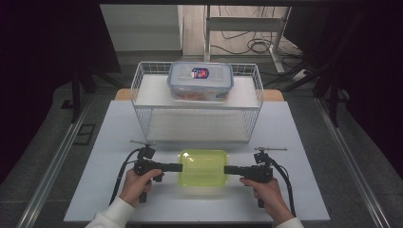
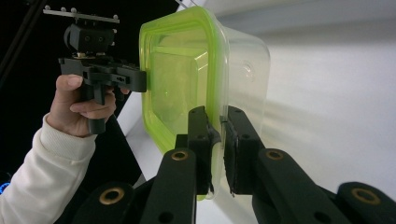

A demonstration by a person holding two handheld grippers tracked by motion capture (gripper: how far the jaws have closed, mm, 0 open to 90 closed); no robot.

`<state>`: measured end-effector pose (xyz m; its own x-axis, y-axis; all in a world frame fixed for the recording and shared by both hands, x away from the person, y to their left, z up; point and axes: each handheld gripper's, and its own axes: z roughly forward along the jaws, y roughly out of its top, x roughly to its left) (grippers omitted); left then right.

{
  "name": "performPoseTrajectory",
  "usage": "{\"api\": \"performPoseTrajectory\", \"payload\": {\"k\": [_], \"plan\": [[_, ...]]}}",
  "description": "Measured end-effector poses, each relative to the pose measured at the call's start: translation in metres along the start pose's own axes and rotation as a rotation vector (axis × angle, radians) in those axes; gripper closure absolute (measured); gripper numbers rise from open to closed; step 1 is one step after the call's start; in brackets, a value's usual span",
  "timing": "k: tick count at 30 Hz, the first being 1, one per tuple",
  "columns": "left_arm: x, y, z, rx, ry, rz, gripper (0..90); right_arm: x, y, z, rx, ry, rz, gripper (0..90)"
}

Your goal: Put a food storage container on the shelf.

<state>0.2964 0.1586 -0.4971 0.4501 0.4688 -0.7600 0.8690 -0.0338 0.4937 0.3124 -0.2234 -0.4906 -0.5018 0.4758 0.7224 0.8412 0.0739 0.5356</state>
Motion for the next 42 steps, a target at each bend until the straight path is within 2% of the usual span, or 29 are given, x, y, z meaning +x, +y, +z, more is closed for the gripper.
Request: {"api": "performPoseTrajectory", "payload": {"k": [4,11,18,24,29,34,42], "plan": [[-0.006,0.001,-0.004,-0.012,0.009,0.018,81.7,0.007,0.002,-0.003,-0.010,-0.002,-0.031,81.7],[-0.007,0.001,-0.006,-0.018,0.010,0.020,81.8,0.014,0.004,-0.004,-0.017,-0.016,-0.044,81.7],[-0.016,0.002,-0.010,-0.042,0.014,0.030,81.8,0.019,0.006,-0.008,-0.027,-0.005,-0.058,81.7],[-0.024,0.005,-0.018,-0.062,0.013,0.050,81.8,0.031,0.010,-0.011,-0.049,-0.005,-0.098,81.7],[-0.025,0.007,-0.020,-0.065,0.013,0.050,81.8,0.033,0.012,-0.012,-0.053,-0.006,-0.097,81.7],[-0.032,0.015,-0.025,-0.070,0.007,0.058,81.8,0.039,0.018,-0.014,-0.063,0.000,-0.111,81.7],[-0.048,0.033,-0.036,-0.079,-0.001,0.095,81.7,0.058,0.036,-0.026,-0.093,0.007,-0.158,81.6]]}}
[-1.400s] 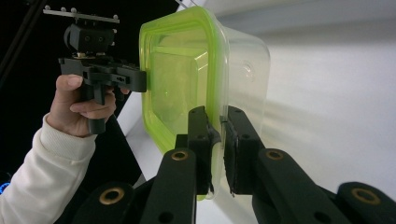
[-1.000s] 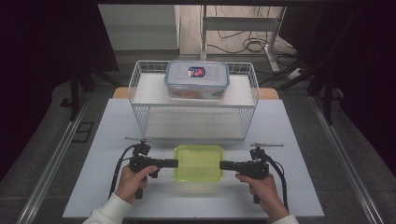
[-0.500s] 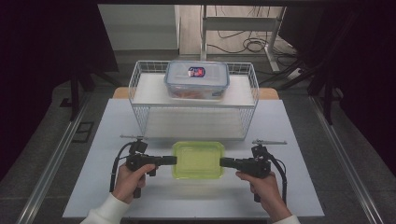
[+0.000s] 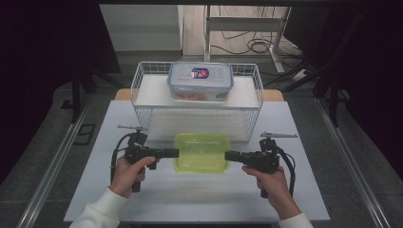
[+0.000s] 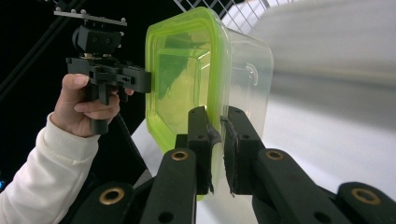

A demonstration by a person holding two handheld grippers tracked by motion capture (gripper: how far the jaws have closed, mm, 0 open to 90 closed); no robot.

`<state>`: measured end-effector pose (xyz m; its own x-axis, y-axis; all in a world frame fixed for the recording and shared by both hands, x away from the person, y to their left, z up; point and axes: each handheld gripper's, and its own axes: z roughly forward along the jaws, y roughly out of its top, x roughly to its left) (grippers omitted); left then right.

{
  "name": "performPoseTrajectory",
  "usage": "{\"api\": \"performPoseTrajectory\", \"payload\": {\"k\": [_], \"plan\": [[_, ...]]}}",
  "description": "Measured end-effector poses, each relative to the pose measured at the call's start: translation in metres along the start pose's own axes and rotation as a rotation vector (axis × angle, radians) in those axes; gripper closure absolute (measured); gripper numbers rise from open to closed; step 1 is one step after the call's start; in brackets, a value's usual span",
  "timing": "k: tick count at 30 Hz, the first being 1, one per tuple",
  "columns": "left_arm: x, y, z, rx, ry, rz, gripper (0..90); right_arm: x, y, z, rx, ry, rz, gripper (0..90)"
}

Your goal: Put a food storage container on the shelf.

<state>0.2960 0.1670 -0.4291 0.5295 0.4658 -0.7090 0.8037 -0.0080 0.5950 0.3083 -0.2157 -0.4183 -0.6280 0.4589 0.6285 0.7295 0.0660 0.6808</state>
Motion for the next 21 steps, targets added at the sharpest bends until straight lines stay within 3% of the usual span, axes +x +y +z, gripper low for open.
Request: {"api": "performPoseTrajectory", "payload": {"k": [12,21], "plan": [[-0.026,0.035,-0.013,-0.020,-0.008,0.044,81.7,0.020,0.033,-0.015,-0.021,0.009,-0.053,81.8],[-0.038,0.060,-0.024,-0.040,-0.023,0.061,81.7,0.034,0.064,-0.023,-0.030,0.019,-0.084,81.8]]}}
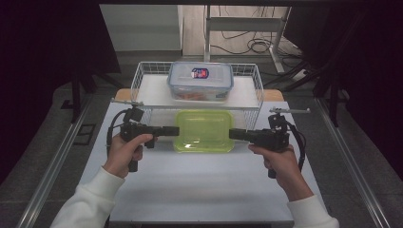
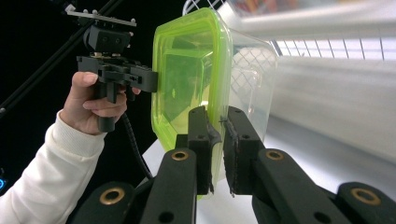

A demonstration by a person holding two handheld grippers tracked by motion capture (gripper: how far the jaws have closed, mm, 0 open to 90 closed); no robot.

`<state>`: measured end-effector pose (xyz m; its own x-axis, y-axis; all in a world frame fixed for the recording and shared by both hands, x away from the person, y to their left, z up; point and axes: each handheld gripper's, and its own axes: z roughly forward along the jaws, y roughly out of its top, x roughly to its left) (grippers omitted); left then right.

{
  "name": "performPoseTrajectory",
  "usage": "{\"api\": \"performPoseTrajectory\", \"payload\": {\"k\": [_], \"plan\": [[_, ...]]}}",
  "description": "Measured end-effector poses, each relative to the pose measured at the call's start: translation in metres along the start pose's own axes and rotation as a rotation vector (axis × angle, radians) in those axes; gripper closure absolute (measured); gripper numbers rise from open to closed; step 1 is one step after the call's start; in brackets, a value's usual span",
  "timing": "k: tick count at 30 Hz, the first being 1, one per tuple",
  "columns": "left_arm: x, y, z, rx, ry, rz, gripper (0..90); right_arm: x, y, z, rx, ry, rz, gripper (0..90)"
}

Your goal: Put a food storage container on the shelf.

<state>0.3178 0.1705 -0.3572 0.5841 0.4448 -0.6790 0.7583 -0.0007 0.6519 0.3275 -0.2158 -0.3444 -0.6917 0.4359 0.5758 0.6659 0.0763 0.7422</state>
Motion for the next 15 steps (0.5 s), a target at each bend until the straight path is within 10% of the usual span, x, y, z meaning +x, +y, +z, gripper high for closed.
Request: {"api": "performPoseTrajectory", "payload": {"k": [15], "plan": [[-0.010,0.039,-0.015,-0.016,0.006,0.024,81.7,0.010,0.042,0.001,-0.018,0.011,-0.027,81.9]]}}
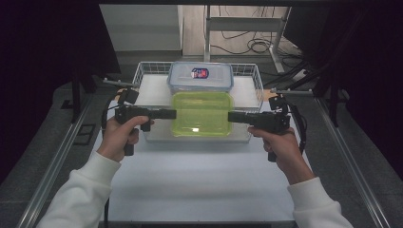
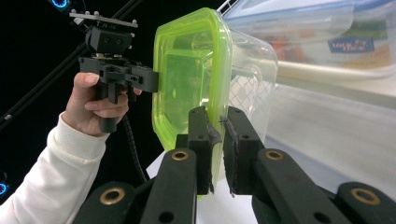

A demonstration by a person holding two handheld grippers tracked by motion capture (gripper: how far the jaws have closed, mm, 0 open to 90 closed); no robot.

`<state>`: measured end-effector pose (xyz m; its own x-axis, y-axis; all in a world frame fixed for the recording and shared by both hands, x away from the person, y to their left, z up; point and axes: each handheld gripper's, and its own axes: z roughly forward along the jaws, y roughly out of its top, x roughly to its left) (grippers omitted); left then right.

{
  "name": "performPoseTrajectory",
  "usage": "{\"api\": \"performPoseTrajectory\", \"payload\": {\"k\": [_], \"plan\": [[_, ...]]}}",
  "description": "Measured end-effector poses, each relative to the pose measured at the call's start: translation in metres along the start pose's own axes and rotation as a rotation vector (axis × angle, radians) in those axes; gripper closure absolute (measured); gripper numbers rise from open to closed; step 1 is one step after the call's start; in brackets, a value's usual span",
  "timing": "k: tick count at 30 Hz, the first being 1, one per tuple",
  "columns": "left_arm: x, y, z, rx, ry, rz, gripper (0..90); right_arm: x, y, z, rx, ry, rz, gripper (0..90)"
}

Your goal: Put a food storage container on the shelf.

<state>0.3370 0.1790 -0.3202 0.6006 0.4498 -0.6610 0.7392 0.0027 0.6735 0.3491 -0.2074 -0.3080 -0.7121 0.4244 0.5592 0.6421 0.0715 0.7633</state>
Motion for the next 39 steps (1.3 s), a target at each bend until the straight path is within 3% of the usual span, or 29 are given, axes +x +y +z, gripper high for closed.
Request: {"api": "performPoseTrajectory", "payload": {"k": [16,30,39], "plan": [[-0.005,0.040,-0.005,-0.017,-0.009,0.022,81.7,0.004,0.041,-0.003,-0.011,0.003,-0.020,82.0],[0.006,0.065,-0.003,-0.038,-0.021,0.009,81.7,-0.002,0.071,0.001,0.004,-0.009,-0.034,82.1],[0.010,0.086,-0.006,-0.042,-0.012,-0.004,81.5,-0.006,0.089,0.006,-0.014,0.002,-0.010,82.1]]}}
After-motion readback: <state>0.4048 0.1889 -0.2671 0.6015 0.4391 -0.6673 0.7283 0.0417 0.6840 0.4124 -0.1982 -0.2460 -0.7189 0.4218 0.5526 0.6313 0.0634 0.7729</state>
